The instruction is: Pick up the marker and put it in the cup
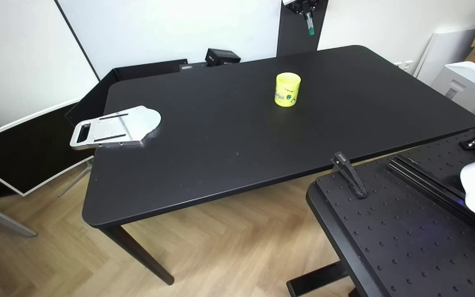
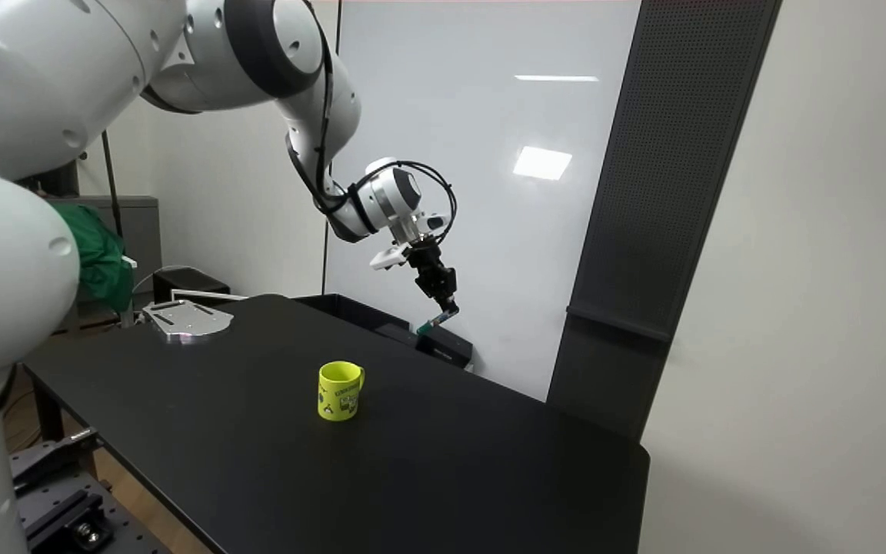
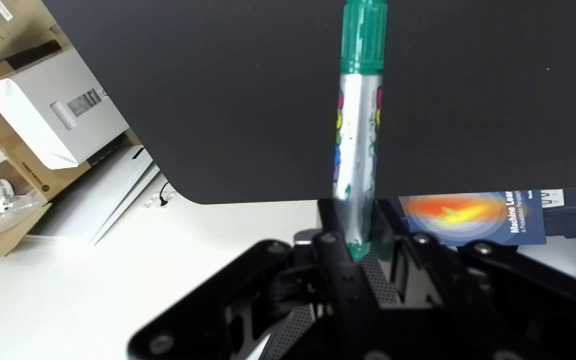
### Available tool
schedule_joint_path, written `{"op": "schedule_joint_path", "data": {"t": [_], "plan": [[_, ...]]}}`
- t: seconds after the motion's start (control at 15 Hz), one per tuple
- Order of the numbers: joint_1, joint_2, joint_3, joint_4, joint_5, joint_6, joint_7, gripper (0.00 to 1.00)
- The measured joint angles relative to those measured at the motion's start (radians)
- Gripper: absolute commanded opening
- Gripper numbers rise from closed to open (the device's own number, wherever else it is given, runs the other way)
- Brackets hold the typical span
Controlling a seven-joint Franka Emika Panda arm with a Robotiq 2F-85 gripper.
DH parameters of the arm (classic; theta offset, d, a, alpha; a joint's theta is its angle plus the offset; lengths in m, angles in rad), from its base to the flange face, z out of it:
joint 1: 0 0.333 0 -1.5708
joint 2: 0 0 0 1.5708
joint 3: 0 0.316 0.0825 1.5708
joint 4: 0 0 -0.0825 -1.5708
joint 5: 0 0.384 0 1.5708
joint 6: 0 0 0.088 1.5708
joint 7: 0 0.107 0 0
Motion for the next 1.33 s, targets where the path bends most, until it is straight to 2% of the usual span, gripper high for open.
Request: {"op": "schedule_joint_path", "data": {"t": [0.53,1.33], "plan": [[0.000,-0.119,0.005,-0.187,-0.051,0.059,0.000,0.05],[-0.020,-0.180,0.027,-0.300,-0.070,0.186,-0.042,0.05]]}}
